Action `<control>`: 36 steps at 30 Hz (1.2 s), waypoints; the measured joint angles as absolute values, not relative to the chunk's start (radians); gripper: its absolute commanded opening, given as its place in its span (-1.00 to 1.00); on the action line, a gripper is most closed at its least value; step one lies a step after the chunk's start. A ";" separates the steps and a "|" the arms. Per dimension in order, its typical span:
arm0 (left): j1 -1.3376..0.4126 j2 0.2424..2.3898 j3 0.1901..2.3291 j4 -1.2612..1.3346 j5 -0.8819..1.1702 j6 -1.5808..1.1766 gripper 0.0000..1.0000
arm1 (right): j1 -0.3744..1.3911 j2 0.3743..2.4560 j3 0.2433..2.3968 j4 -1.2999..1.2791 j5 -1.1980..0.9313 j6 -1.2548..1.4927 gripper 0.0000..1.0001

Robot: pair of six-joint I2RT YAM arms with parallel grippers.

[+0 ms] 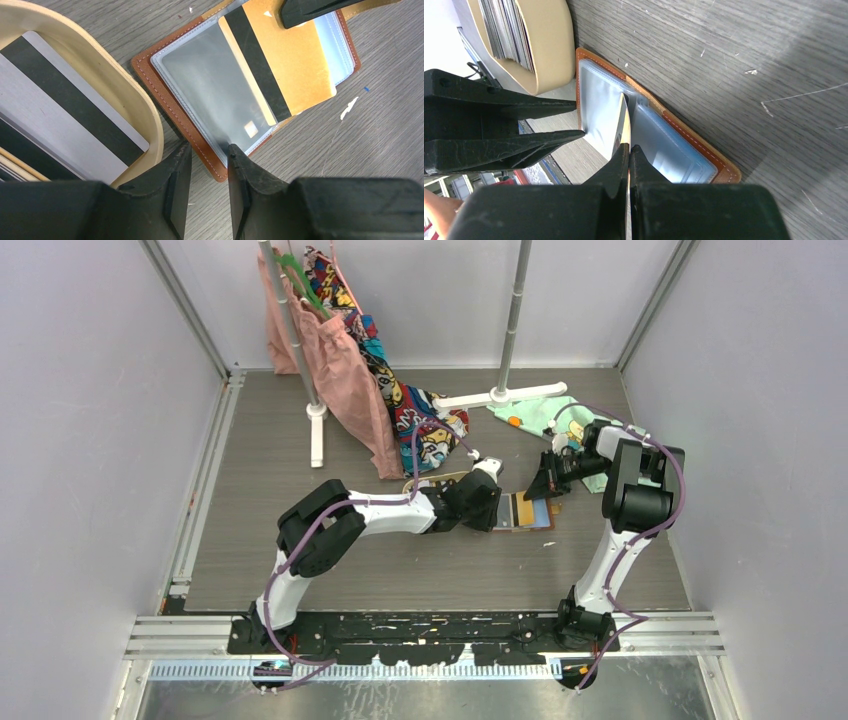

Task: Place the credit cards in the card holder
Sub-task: Insert the credit card into the card holder.

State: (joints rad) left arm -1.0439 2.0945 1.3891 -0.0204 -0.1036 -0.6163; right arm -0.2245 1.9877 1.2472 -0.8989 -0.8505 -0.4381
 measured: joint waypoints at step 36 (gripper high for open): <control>-1.040 2.102 1.404 -0.038 -0.073 -0.617 -0.39 | -0.208 1.988 1.224 -0.858 -0.849 -0.348 -0.97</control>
